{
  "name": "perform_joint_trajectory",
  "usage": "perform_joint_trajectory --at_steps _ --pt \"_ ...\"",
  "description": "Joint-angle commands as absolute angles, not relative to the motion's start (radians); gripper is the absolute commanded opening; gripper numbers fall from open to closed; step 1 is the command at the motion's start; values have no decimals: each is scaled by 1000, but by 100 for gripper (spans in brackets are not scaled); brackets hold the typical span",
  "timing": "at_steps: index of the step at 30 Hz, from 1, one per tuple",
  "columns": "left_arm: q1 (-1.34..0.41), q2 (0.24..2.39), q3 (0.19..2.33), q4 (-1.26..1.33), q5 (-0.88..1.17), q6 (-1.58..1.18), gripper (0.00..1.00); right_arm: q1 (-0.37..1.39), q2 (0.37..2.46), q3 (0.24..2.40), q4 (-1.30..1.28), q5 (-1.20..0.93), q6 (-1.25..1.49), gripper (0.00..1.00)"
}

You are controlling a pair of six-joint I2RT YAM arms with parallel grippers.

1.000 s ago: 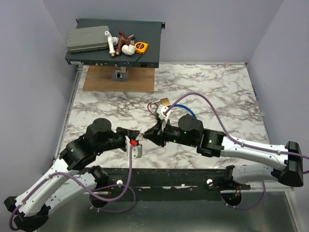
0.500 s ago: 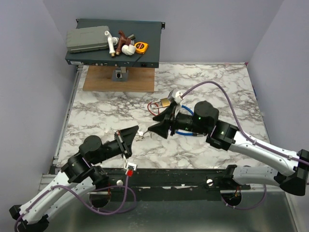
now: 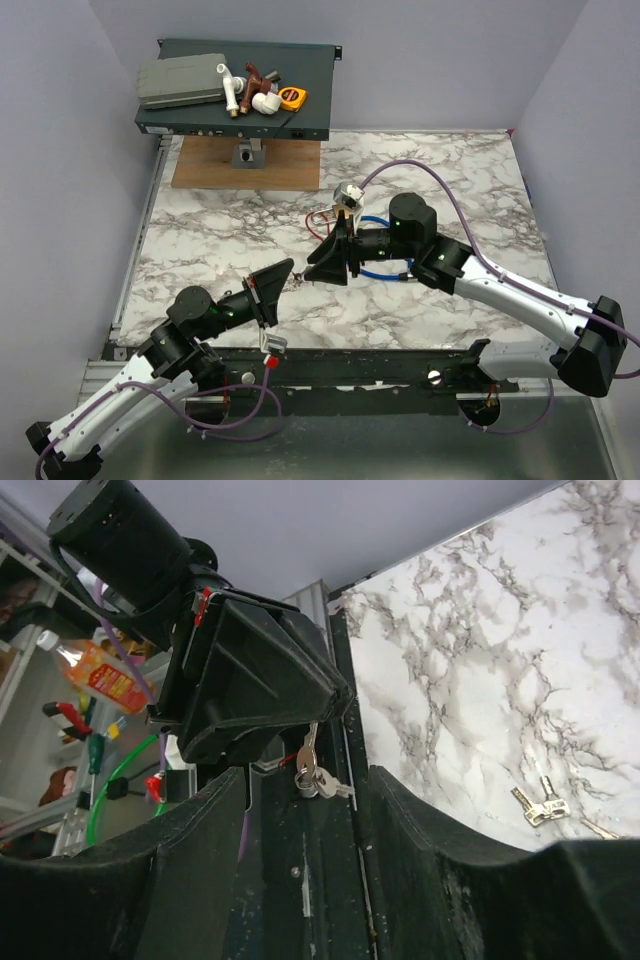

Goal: Unlock with the key
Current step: Pick up the key from the center of the board.

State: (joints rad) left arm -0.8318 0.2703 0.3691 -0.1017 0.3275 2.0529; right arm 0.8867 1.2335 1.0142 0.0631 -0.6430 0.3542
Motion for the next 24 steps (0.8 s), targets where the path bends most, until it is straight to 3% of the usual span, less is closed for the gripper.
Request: perform_joint_trajectory --at_steps 1,16,24 --pt "-834 276 364 -27 369 2149 0 865 1251 982 179 -761 426 54" --pt "-835 295 368 -5 373 2155 0 831 1349 934 469 -906 608 43" --pt "-835 314 373 25 365 2154 0 831 1386 919 574 -927 674 28"
